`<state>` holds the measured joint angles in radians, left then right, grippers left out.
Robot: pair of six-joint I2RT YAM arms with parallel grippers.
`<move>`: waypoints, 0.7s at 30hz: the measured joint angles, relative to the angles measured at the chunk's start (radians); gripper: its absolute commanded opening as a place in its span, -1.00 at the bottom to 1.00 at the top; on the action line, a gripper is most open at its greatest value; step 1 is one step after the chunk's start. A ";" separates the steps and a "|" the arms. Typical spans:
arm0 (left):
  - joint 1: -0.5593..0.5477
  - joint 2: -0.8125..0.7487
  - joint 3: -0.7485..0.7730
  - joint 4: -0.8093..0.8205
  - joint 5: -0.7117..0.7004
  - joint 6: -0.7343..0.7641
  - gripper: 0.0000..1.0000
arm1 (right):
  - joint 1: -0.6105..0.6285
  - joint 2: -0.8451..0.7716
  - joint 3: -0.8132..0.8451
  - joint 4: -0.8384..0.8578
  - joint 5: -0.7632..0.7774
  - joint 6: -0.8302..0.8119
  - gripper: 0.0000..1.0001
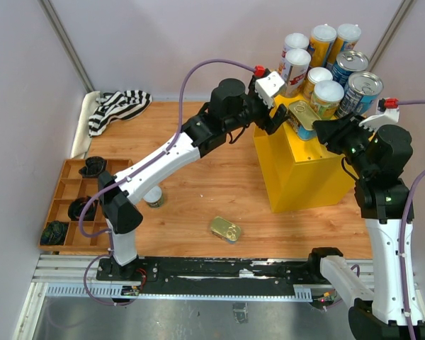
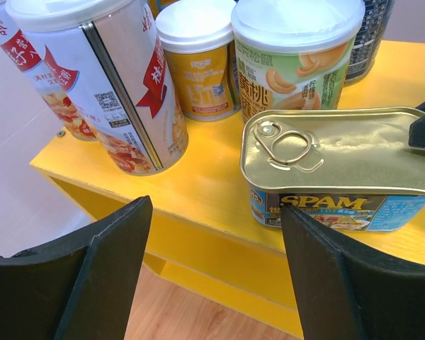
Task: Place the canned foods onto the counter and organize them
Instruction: Place the canned food on the counter.
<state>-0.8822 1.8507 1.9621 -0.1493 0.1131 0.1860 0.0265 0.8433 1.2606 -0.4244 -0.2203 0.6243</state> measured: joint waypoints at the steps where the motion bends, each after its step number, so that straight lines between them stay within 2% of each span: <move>1: 0.000 0.000 -0.003 0.005 -0.003 -0.002 0.55 | 0.000 0.000 0.000 0.001 0.000 0.003 -0.38; 11: 0.000 0.000 -0.040 0.030 -0.008 -0.012 0.54 | 0.026 -0.006 0.000 -0.004 0.017 0.008 -0.36; 21: 0.000 -0.003 -0.065 0.040 -0.023 -0.012 0.53 | 0.156 0.016 0.000 0.018 0.120 0.007 -0.33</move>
<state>-0.8818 1.8481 1.8973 -0.1089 0.0898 0.1741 0.1822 0.8597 1.2602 -0.4065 -0.1005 0.6312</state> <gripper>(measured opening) 0.770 0.329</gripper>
